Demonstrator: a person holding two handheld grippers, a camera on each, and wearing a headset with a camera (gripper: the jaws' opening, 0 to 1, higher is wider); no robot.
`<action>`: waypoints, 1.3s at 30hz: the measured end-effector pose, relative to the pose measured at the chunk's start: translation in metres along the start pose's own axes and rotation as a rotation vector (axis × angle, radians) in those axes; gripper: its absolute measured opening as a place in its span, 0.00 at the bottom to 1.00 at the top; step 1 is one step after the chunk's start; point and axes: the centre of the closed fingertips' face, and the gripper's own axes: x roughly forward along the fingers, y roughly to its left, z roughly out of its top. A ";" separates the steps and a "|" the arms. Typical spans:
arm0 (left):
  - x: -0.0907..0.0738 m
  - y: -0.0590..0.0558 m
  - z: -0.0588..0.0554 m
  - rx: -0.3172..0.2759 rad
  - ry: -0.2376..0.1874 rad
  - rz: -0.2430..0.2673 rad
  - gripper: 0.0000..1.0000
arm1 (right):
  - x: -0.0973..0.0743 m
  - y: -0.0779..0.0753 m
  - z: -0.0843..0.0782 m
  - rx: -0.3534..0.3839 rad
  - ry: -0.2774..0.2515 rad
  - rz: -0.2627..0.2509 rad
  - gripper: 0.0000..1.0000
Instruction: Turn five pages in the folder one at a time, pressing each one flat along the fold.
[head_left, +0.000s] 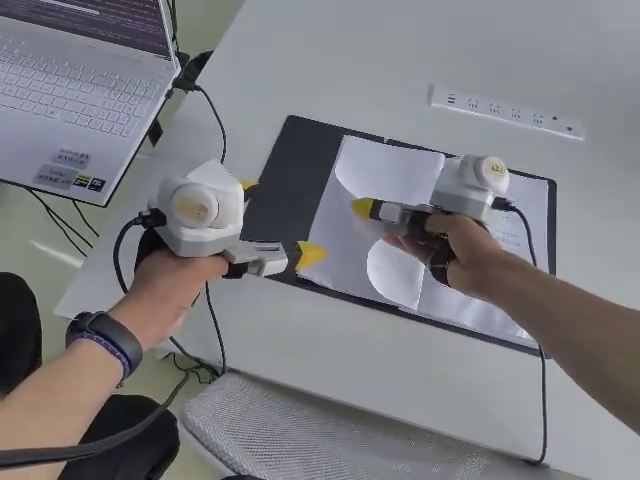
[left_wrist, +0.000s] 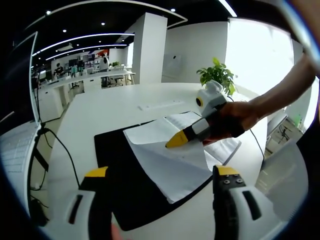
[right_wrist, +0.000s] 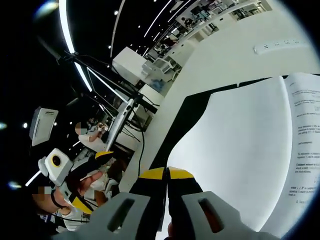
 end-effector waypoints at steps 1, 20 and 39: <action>-0.001 0.000 -0.001 -0.001 0.001 0.000 0.83 | 0.003 0.001 -0.003 0.003 0.009 -0.004 0.00; -0.001 0.005 -0.011 -0.016 0.020 0.009 0.82 | 0.045 -0.040 -0.025 0.033 0.096 -0.068 0.00; 0.010 -0.001 -0.010 -0.007 0.032 -0.001 0.76 | 0.034 -0.010 -0.005 -0.003 0.022 0.040 0.15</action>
